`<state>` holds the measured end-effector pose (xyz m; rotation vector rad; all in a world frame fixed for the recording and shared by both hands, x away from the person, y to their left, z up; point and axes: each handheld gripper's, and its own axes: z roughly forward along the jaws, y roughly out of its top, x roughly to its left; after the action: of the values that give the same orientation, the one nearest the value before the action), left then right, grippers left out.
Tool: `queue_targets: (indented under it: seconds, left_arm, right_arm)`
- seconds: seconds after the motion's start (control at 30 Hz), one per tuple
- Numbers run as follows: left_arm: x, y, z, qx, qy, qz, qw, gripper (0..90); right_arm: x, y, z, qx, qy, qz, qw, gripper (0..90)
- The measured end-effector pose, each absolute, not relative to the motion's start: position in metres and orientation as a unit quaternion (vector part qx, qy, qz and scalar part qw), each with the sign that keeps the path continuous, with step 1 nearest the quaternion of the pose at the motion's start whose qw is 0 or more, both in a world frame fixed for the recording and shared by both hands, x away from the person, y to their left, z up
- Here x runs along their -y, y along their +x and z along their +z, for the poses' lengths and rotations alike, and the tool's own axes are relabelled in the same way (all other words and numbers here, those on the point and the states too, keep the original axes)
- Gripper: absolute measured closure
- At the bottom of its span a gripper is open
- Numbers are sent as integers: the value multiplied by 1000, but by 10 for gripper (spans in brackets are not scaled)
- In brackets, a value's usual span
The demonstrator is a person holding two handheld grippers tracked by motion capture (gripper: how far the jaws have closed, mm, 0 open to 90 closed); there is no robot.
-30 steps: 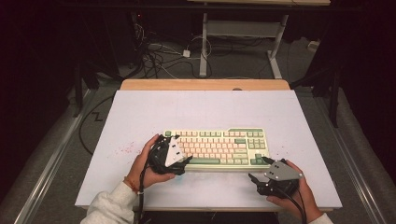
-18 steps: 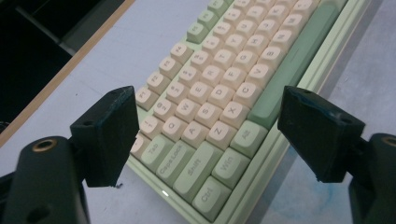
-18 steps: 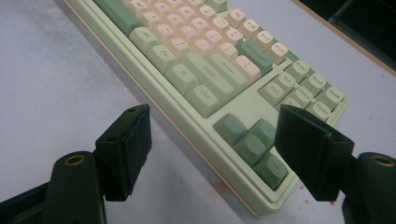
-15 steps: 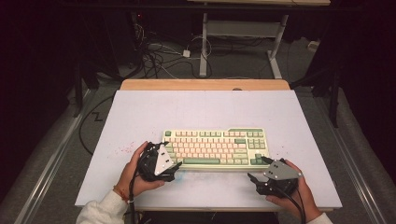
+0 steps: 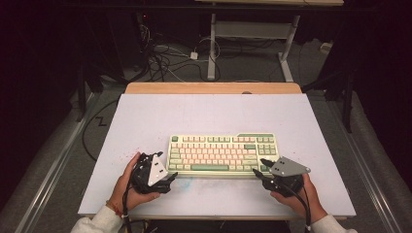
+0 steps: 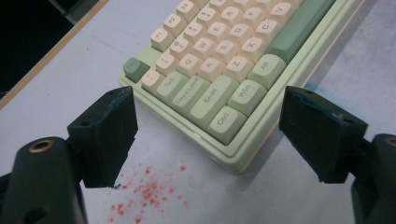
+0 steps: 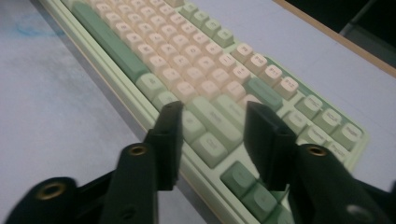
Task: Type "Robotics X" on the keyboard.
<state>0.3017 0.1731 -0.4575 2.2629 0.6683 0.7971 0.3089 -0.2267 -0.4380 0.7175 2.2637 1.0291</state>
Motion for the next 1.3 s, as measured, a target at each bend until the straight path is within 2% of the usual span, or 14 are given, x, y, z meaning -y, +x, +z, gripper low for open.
queue_targets:
  seconds: [0.23,0.33,0.73,1.3]
  left_arm:
    - [-182,298,-463,-268,861,297,315,182]
    - [-183,297,-465,-272,861,292,314,182]
    - [-184,295,-470,-273,867,279,310,183]
    - [-181,296,-472,-271,872,269,307,182]
  right_arm:
    - [204,325,-439,-850,256,387,249,815]
    - [190,334,-439,-857,250,381,241,863]
    - [146,372,-446,-871,253,356,223,899]
    - [121,400,-449,-881,262,325,222,899]
